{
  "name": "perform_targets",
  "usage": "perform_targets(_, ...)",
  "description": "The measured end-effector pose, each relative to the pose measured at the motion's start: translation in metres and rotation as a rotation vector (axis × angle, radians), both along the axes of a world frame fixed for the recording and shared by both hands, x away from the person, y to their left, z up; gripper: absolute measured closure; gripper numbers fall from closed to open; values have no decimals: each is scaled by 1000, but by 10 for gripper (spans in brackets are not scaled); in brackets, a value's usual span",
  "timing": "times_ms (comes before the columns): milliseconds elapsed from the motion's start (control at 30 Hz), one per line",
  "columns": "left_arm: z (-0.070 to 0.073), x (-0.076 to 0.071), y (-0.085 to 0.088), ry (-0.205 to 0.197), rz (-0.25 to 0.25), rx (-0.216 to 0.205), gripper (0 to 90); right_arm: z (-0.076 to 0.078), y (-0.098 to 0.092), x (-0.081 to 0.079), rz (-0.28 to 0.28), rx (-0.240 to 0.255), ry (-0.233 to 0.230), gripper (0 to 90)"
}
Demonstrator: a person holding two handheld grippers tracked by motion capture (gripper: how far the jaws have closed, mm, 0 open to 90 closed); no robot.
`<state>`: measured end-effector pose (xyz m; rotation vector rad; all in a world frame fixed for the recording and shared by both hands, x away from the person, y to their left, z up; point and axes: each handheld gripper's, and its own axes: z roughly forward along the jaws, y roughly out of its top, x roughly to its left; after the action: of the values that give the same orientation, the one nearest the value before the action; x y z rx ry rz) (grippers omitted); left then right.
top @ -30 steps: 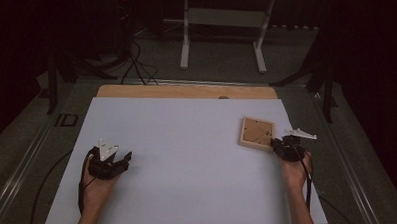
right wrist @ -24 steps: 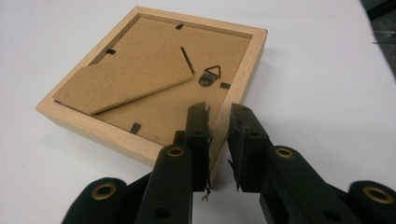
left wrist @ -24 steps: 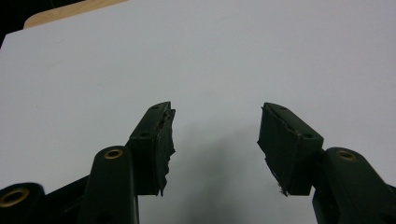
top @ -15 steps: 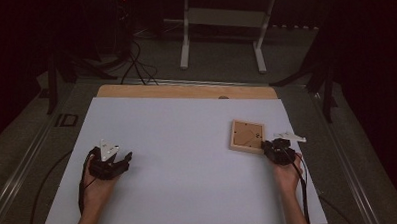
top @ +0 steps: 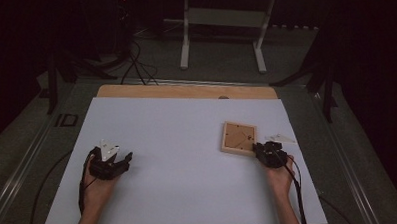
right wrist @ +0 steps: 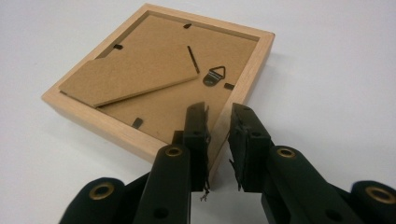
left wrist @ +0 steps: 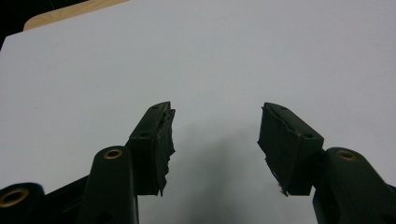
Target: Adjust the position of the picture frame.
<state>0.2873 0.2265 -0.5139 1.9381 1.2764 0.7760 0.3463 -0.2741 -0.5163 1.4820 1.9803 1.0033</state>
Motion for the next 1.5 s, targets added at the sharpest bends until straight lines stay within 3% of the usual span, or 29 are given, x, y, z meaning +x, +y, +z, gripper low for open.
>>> perform_targets(667, 0, 0, 0, -4, 0, -1, 444, -2, 40, -6, 104, -6, -13, 763)
perform_targets(1500, 1, 0, 1, -9, -2, -5, 443, -3, 113, -5, 240, -4, -12, 746)
